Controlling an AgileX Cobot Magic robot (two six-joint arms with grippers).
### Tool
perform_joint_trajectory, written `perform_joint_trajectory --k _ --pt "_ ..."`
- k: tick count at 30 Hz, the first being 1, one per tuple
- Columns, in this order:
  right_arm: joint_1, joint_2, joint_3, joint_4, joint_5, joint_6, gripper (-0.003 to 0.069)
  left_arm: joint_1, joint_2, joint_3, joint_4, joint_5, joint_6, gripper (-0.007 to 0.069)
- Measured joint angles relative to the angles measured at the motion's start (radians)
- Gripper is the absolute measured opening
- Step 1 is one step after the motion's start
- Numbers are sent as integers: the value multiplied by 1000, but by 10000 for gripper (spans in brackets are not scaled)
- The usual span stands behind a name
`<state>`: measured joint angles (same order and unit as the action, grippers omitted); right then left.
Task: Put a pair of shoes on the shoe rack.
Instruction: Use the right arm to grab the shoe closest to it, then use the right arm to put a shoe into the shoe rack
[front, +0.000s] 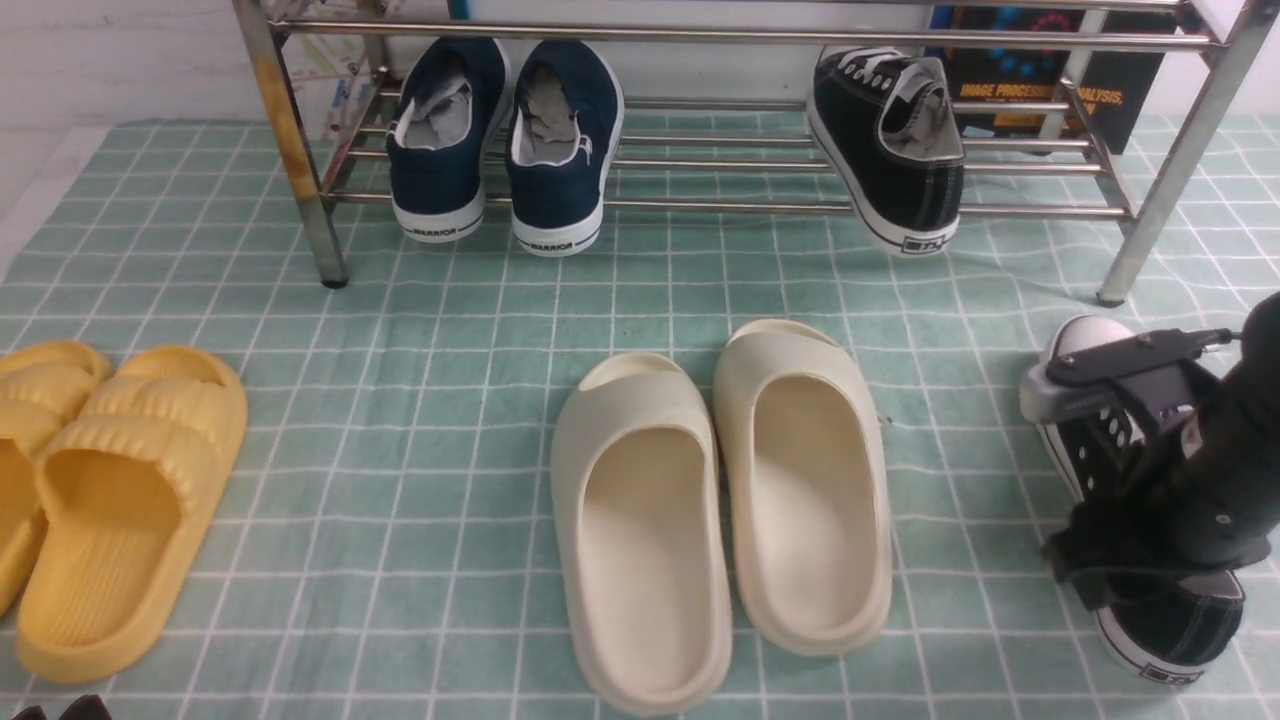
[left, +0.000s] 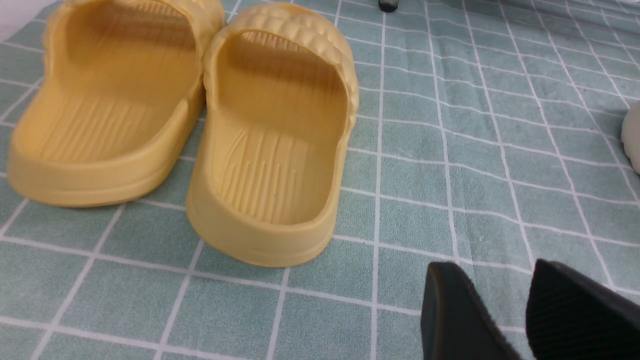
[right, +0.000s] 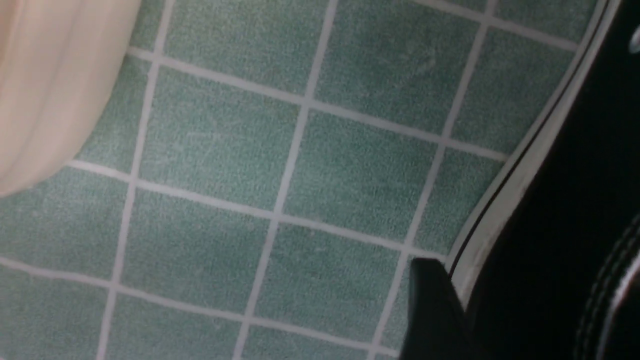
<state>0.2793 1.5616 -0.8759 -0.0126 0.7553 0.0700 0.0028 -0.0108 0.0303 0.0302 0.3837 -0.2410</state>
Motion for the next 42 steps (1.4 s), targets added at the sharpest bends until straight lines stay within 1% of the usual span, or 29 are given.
perform_joint_trajectory --k 2,4,5,6,8,9,12,13,14,17,21,22,26,35,42 --pt "0 18 2 -7 -1 0 256 0 0 0 0 0 0 238" --pt "0 23 2 -10 -1 0 197 0 0 0 0 0 0 238" --pt "0 23 2 -12 0 1 112 0 0 0 0 0 0 238" --pt "0 23 1 -12 2 2 53 0 0 0 0 0 0 238" --pt "0 15 -11 -15 30 3 26 0 0 0 0 0 0 238" --pt "0 11 -13 -15 33 3 26 0 0 0 0 0 0 238" --pt "0 -36 -71 -3 135 -10 28 0 0 0 0 0 0 238" --pt "0 -39 -76 -3 141 -12 28 0 0 0 0 0 0 238" --pt "0 -62 -115 -3 185 -29 28 0 0 0 0 0 0 238" --pt "0 -80 -213 -4 243 -54 29 0 0 0 0 0 0 238" --pt "0 -61 -311 -9 272 -70 29 0 0 0 0 0 0 238" --pt "0 -31 -366 -18 279 -82 29 0 0 0 0 0 0 238" --pt "-8 50 -459 -24 281 -101 29 0 0 0 0 0 0 238" --pt "-95 302 -726 -30 315 -107 29 0 0 0 0 0 0 238" --pt "-99 422 -915 -27 337 -153 29 0 0 0 0 0 0 238"
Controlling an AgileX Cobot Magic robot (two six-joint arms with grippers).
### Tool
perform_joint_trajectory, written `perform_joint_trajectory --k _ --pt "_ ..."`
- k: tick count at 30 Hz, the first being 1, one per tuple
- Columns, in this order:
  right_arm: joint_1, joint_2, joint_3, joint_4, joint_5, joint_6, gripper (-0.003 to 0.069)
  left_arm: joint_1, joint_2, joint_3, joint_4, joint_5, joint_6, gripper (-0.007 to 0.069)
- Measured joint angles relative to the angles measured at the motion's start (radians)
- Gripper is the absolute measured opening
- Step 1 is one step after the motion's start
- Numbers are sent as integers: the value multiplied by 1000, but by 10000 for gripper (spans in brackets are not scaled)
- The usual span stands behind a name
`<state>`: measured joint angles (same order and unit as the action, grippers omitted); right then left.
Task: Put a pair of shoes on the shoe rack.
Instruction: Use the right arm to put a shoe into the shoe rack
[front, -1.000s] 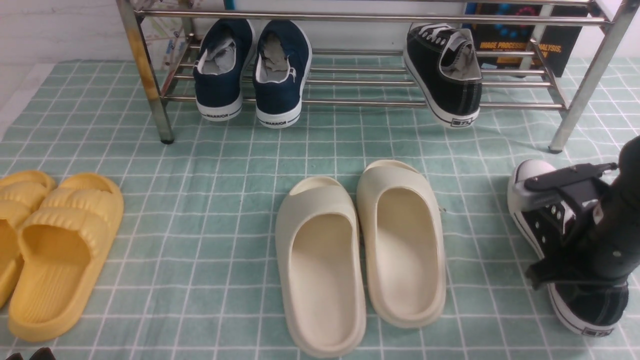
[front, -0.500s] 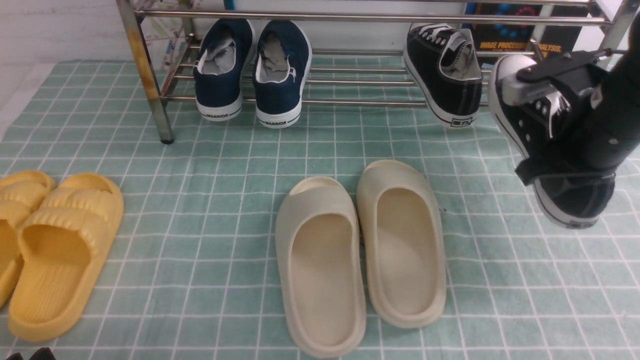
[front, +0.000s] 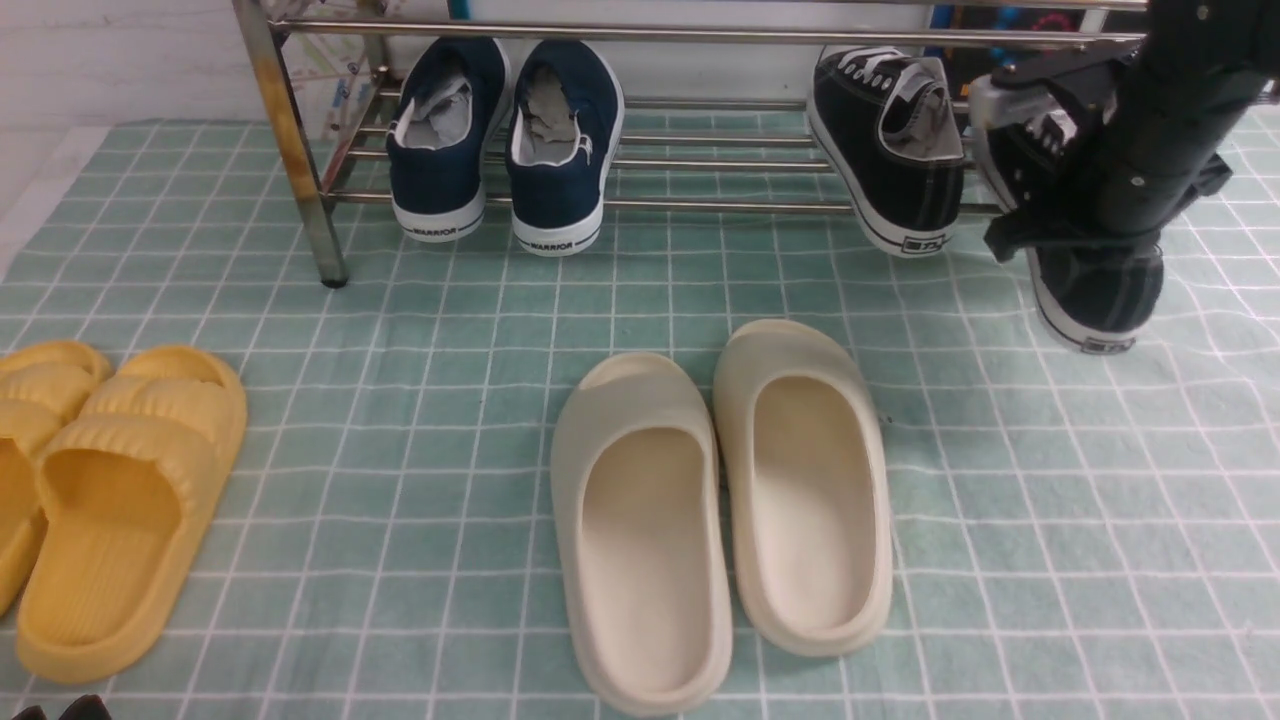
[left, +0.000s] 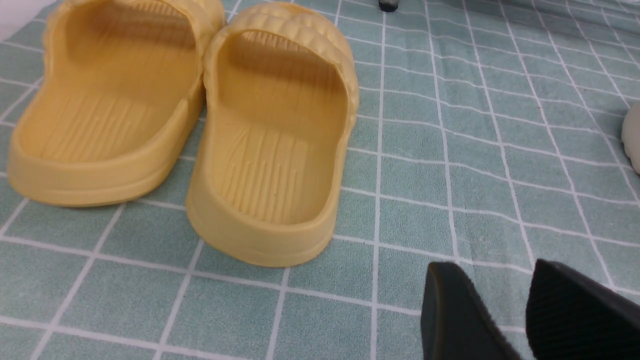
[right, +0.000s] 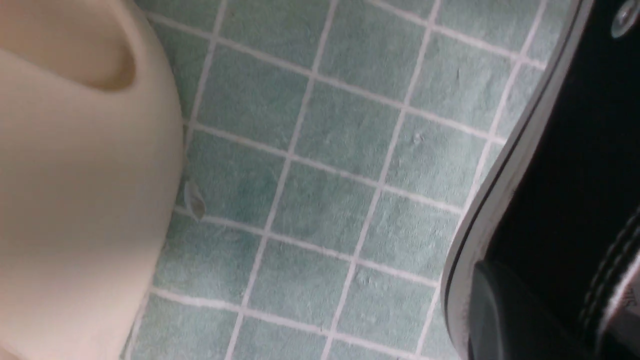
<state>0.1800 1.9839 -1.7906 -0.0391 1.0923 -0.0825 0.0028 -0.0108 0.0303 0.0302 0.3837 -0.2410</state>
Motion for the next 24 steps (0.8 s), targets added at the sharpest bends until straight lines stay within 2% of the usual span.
perform_joint_trajectory --k 14,24 --pt "-29 226 -359 -4 22 -17 29 0 0 0 0 0 0 238" --pt "-30 295 -448 39 8 -83 29 0 0 0 0 0 0 238"
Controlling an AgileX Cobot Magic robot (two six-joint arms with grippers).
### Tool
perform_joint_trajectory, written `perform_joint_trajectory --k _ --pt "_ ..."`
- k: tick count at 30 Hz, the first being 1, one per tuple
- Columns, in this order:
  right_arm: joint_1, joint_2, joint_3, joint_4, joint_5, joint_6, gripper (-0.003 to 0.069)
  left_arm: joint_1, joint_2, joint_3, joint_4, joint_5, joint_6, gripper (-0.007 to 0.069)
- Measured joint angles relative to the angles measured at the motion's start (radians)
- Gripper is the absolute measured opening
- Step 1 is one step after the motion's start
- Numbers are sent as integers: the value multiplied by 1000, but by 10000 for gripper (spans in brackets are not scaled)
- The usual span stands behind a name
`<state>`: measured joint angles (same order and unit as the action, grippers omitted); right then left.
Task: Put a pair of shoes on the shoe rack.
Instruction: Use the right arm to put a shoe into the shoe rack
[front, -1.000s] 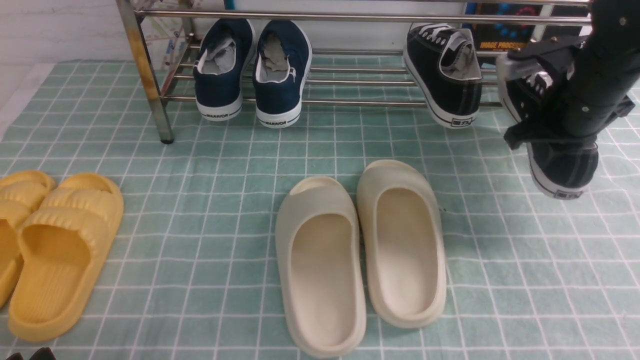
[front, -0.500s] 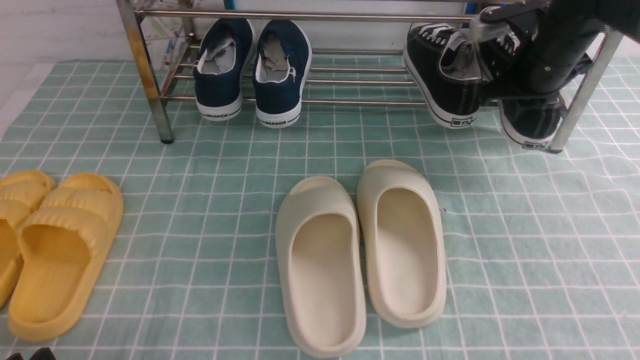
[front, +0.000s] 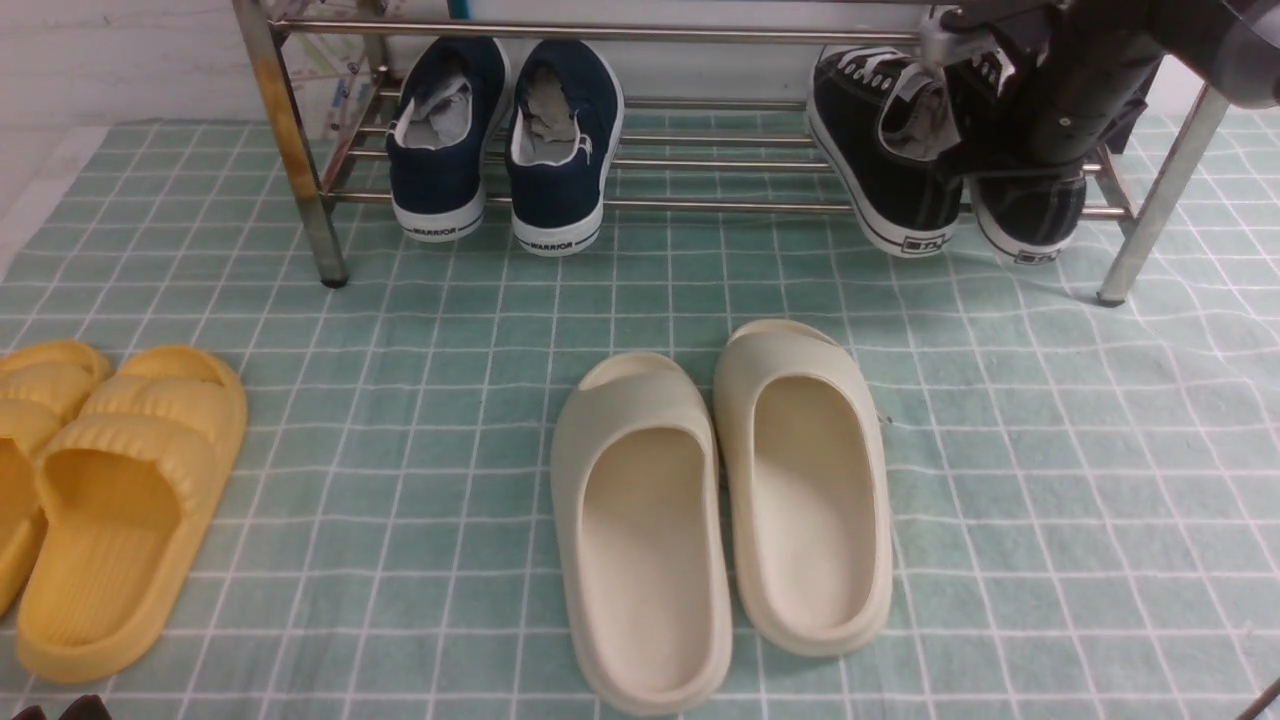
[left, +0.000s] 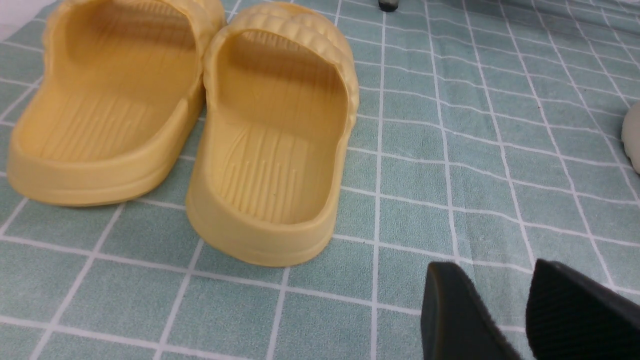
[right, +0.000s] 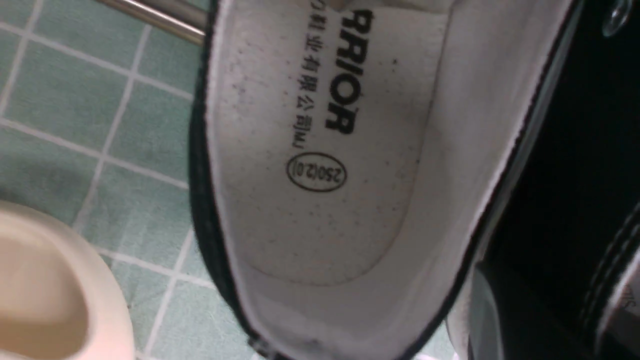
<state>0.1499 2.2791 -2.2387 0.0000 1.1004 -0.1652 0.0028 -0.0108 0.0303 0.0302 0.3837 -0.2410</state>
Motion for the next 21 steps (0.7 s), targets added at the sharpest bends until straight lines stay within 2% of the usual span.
perform_joint_trajectory --k 11,15,19,20,21 --pt "1 6 0 14 -55 3 29 0 0 0 0 0 0 238" --pt "2 7 0 19 -58 3 68 0 0 0 0 0 0 238" --pt "1 -9 -8 -7 -113 24 235 0 0 0 0 0 0 238" --pt "1 -11 -9 -9 -111 27 253 0 0 0 0 0 0 238" --pt "1 -31 -10 -13 -106 40 327 0 0 0 0 0 0 238"
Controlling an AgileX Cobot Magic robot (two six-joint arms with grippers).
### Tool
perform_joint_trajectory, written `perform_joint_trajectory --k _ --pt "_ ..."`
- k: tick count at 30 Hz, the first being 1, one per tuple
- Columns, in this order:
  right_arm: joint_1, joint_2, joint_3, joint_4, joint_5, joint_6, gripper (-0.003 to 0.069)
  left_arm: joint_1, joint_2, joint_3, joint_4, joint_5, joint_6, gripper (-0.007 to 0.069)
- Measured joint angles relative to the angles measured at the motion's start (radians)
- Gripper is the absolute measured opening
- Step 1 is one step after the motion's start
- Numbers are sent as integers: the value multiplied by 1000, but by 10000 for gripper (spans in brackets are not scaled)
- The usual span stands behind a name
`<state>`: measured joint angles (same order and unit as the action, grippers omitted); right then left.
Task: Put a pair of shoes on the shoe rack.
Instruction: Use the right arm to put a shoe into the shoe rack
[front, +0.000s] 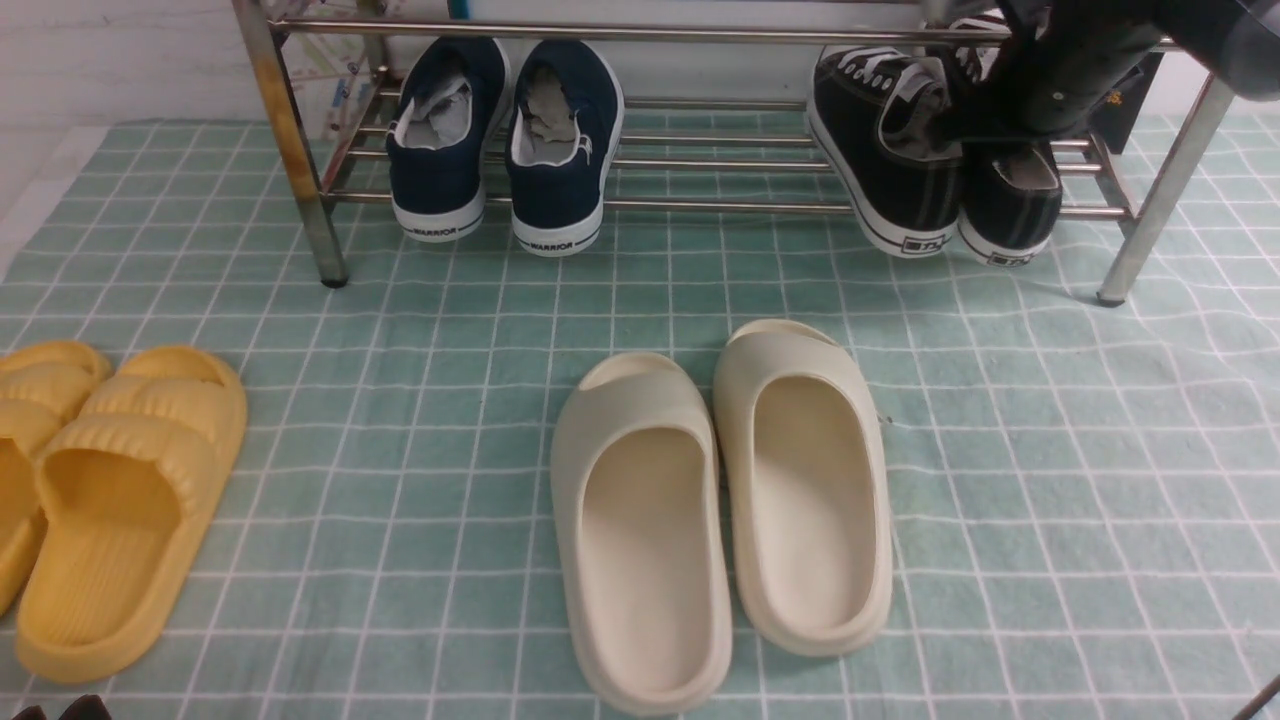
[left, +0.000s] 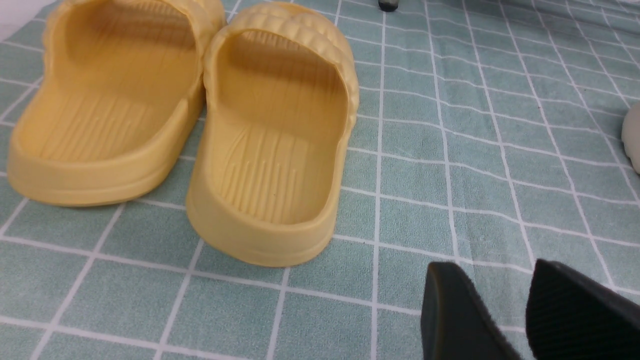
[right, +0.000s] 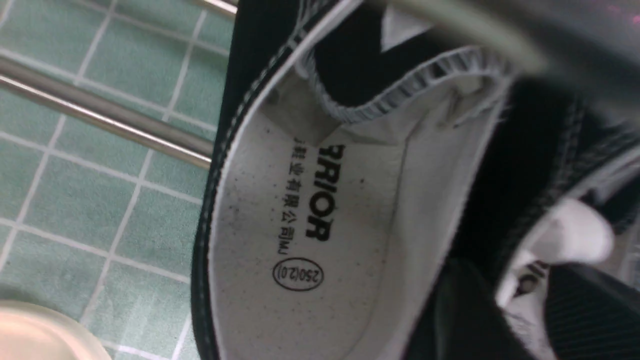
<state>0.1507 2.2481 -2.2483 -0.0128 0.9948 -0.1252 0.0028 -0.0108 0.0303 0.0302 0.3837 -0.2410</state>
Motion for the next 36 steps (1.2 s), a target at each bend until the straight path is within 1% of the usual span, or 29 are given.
perform_joint_trajectory --k 1,2,3,4,5,6,8,9,12,13,14,15,16,17,18,20,21,24,25,26,28,31,34,36 --pt "0 0 0 0 2 0 335 0 0 0 0 0 0 238" --pt "0 -22 0 -1 15 10 399 0 0 0 0 0 0 238" --pt "0 -27 0 -1 17 12 406 0 0 0 0 0 0 238" --pt "0 -49 -3 -1 41 14 460 0 0 0 0 0 0 238" --pt "0 -51 -2 -1 45 14 464 0 0 0 0 0 0 238" --pt "0 -72 -5 -1 87 14 491 0 0 0 0 0 0 238" --pt "0 -87 -7 -1 130 14 501 0 0 0 0 0 0 238" --pt "0 -108 -8 -1 203 13 501 0 0 0 0 0 0 238" --pt "0 -136 -8 -1 247 12 477 0 0 0 0 0 0 238" --pt "0 -158 -3 -1 252 12 460 0 0 0 0 0 0 238" --pt "0 -183 10 0 253 12 424 0 0 0 0 0 0 238" --pt "0 -188 15 3 253 12 424 0 0 0 0 0 0 238" --pt "0 -229 35 13 255 12 379 0 0 0 0 0 0 238" --pt "0 -254 49 31 255 12 353 0 0 0 0 0 0 238" --pt "0 -294 78 59 255 12 302 0 0 0 0 0 0 238" --pt "0 -332 105 77 255 12 262 0 0 0 0 0 0 238" --pt "0 -416 169 107 255 10 187 0 0 0 0 0 0 238" --pt "0 -527 286 129 257 -10 91 0 0 0 0 0 0 238" --pt "0 -546 296 129 258 -15 76 0 0 0 0 0 0 238" --pt "0 -611 367 131 259 -27 22 0 0 0 0 0 0 238" --pt "0 -709 482 115 260 -32 -3 0 0 0 0 0 0 238" --pt "0 -792 600 79 233 -22 -3 0 0 0 0 0 0 238" --pt "0 -880 780 29 111 33 -3 0 0 0 0 0 0 238" --pt "0 -902 859 25 40 52 -3 0 0 0 0 0 0 238"
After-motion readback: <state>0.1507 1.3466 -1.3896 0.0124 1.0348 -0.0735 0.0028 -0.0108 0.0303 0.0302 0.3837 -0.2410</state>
